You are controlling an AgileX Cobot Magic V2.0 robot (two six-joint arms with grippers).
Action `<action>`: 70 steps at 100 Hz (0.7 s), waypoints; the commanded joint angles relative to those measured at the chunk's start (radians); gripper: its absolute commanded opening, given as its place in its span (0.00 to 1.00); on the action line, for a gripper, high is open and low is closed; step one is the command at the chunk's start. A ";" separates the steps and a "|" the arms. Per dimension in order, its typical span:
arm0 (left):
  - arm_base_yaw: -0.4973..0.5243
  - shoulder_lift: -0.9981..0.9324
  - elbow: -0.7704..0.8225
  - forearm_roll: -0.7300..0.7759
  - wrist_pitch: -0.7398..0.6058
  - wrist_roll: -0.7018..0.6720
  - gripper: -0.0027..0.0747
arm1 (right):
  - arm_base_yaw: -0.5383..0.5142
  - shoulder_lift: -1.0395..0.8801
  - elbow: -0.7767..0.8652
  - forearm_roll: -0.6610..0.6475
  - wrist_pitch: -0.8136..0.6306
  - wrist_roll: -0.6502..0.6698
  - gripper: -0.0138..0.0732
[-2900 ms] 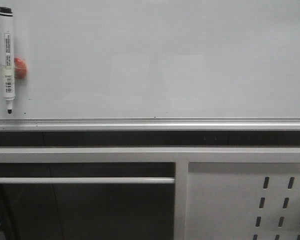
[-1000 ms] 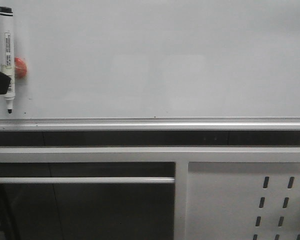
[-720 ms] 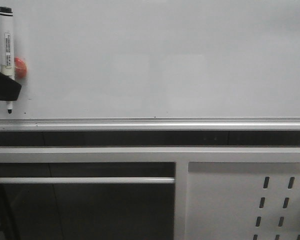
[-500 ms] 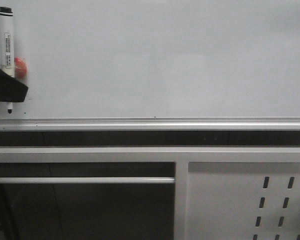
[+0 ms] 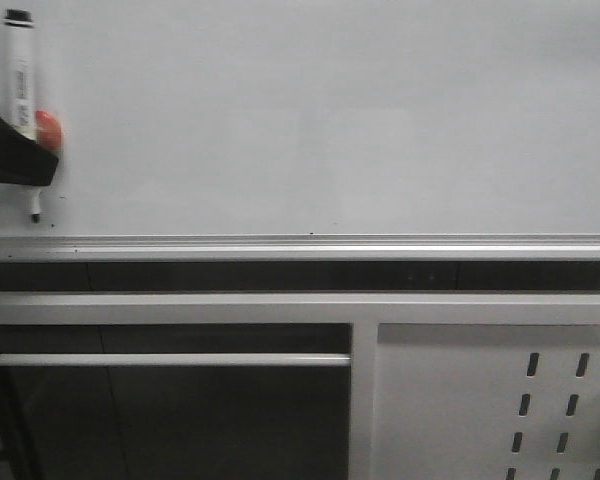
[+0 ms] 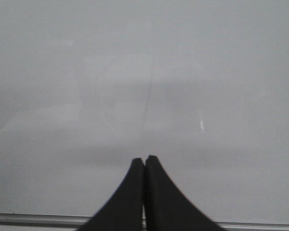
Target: Write number 1 on whiteboard
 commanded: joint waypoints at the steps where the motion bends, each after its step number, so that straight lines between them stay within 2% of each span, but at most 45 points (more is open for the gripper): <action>1: -0.005 -0.018 -0.038 -0.067 0.095 -0.025 0.01 | 0.003 0.014 -0.033 -0.001 -0.088 -0.007 0.08; 25: -0.005 -0.070 -0.038 0.016 0.143 -0.072 0.01 | 0.003 0.014 -0.033 -0.001 -0.082 -0.007 0.08; 45: -0.005 -0.188 -0.038 0.272 0.181 -0.238 0.01 | 0.003 0.014 -0.052 0.042 -0.025 -0.060 0.08; 64: -0.005 -0.317 -0.039 0.501 0.281 -0.360 0.01 | 0.003 0.014 -0.080 0.303 0.073 -0.350 0.08; 70: -0.005 -0.349 -0.044 0.574 0.294 -0.407 0.01 | 0.003 0.016 -0.080 0.352 0.116 -0.405 0.08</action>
